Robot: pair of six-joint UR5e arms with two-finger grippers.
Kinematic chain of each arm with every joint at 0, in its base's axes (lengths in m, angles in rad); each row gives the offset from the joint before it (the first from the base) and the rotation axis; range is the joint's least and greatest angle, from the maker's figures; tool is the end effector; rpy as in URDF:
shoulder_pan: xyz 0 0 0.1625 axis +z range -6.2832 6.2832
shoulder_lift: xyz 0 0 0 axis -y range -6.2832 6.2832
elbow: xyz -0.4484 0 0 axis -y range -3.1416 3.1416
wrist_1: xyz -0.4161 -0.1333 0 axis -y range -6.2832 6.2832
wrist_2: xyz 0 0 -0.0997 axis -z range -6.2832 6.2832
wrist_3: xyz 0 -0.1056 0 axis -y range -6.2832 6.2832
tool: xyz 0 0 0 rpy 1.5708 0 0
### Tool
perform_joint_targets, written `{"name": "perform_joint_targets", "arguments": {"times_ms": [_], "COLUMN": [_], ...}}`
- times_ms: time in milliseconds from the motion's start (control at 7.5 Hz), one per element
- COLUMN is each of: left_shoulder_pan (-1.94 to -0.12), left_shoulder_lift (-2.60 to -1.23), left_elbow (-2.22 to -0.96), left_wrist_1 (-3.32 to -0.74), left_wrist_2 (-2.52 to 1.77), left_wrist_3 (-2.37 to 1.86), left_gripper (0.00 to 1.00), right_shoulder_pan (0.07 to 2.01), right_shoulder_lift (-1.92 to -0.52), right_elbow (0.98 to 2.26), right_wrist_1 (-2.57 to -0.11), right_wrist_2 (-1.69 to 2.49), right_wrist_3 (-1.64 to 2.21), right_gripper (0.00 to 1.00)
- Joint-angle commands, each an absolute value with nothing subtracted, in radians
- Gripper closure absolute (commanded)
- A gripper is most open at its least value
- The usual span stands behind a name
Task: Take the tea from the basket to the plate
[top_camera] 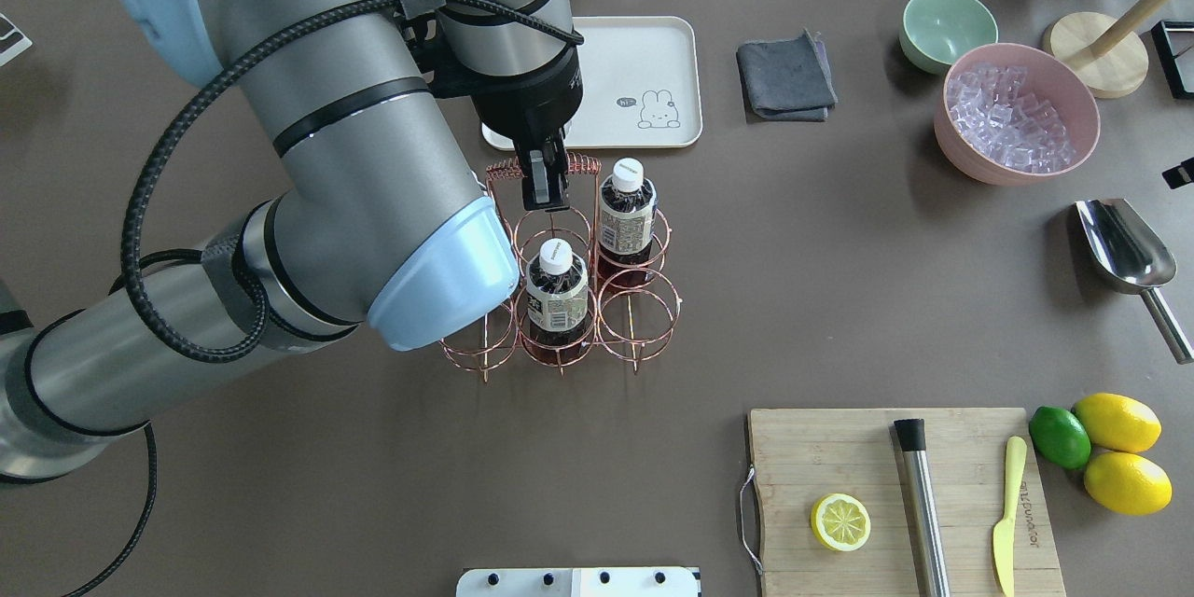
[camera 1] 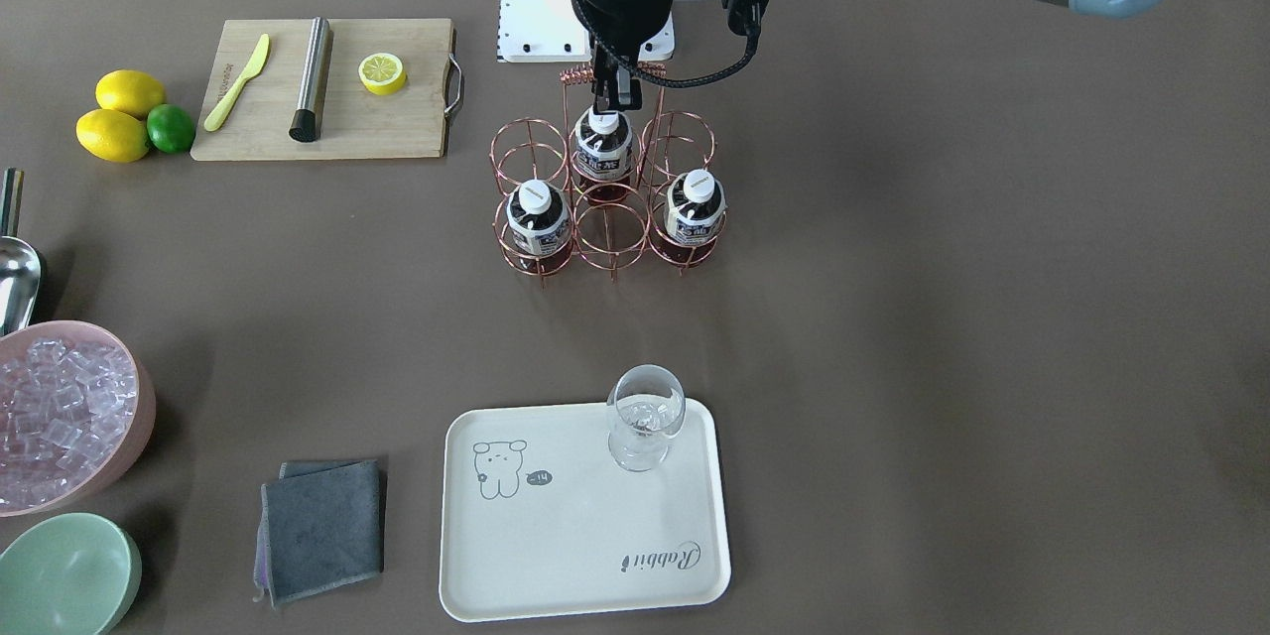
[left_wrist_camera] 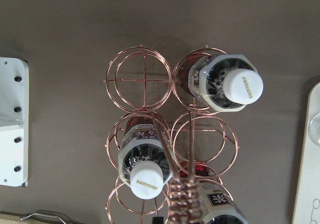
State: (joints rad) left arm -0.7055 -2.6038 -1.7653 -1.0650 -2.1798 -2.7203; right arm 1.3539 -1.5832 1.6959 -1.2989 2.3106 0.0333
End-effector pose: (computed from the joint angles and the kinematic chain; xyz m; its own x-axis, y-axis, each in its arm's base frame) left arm 0.4531 -0.4816 -0.0005 0.0109 -0.9925 0.1217 0.6213 -0.0886 -0.7785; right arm -0.0533 -0.5305 0.5990 0.6731 -0.3756 0.6370 0.1772 0.9182 0.3542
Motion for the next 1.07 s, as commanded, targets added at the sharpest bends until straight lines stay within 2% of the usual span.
{"name": "perform_joint_targets", "arguments": {"times_ms": [0, 667, 933], "left_shoulder_pan": [-0.693, -0.693, -0.693], "left_shoulder_lift": [-2.611, -2.618, -2.619], "left_elbow": [-1.723, -1.706, -1.709], "left_wrist_1": [-1.094, -1.109, -1.108], "left_wrist_2": [-2.18, -2.183, -2.183], "left_wrist_3": [-2.723, -2.735, -2.735], "left_gripper": [1.0, 1.0, 1.0], "right_shoulder_pan": [1.269, 1.074, 1.017], "right_shoulder_lift": [-1.54, -1.465, -1.354], "right_elbow": [1.805, 2.002, 2.043], "right_wrist_1": [-1.299, -1.296, -1.302], "right_wrist_2": [2.319, 2.345, 2.344], "right_wrist_3": [0.038, 0.148, 0.259], "right_gripper": [0.0, 0.0, 0.0]}}
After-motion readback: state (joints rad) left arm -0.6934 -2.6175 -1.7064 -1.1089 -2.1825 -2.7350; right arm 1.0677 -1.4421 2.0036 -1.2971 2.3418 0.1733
